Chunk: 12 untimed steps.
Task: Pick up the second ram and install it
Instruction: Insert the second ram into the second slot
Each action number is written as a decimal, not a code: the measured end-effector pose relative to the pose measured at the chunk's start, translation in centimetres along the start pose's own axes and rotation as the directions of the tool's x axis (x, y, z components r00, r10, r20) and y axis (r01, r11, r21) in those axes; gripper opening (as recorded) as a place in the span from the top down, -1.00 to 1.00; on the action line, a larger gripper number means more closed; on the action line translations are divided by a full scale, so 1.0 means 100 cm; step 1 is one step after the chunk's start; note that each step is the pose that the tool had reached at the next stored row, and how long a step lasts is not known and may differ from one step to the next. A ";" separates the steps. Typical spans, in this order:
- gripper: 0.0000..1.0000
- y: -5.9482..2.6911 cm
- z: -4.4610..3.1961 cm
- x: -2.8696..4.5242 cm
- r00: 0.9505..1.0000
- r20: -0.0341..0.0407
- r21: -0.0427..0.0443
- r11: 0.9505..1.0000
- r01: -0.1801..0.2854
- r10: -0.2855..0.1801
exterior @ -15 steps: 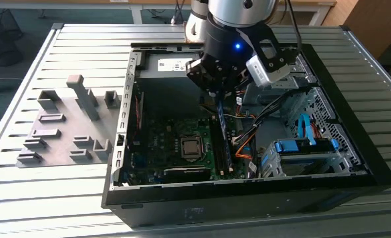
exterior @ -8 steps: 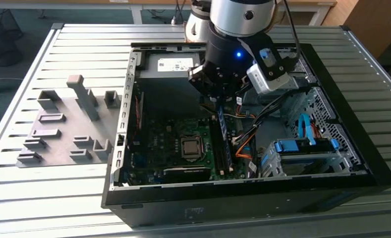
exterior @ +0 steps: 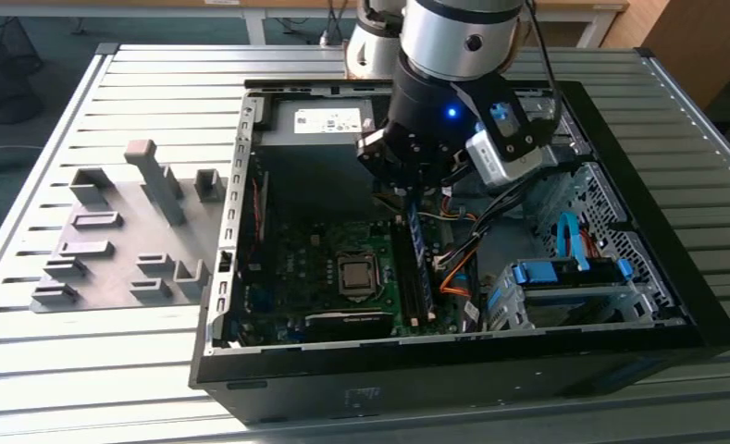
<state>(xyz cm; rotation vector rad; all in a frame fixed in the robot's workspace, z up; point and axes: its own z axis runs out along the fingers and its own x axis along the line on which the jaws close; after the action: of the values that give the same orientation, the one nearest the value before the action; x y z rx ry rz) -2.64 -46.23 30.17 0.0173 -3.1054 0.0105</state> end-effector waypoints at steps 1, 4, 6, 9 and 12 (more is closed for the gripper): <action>0.72 -0.0001 0.0017 -0.0001 1.000 -0.001 0.000 1.000 -0.001 0.001; 0.72 -0.0003 0.0071 -0.0003 1.000 -0.001 0.000 1.000 -0.007 0.007; 0.72 -0.0011 0.0108 -0.0005 1.000 -0.001 0.000 1.000 -0.011 0.011; 0.72 -0.0028 0.0158 -0.0006 1.000 -0.001 -0.001 1.000 -0.020 0.020; 0.72 -0.0034 0.0213 -0.0008 1.000 -0.002 -0.001 1.000 -0.022 0.022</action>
<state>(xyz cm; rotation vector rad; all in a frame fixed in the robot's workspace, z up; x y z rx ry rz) -2.63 -46.58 28.04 -0.0163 -3.1038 0.0100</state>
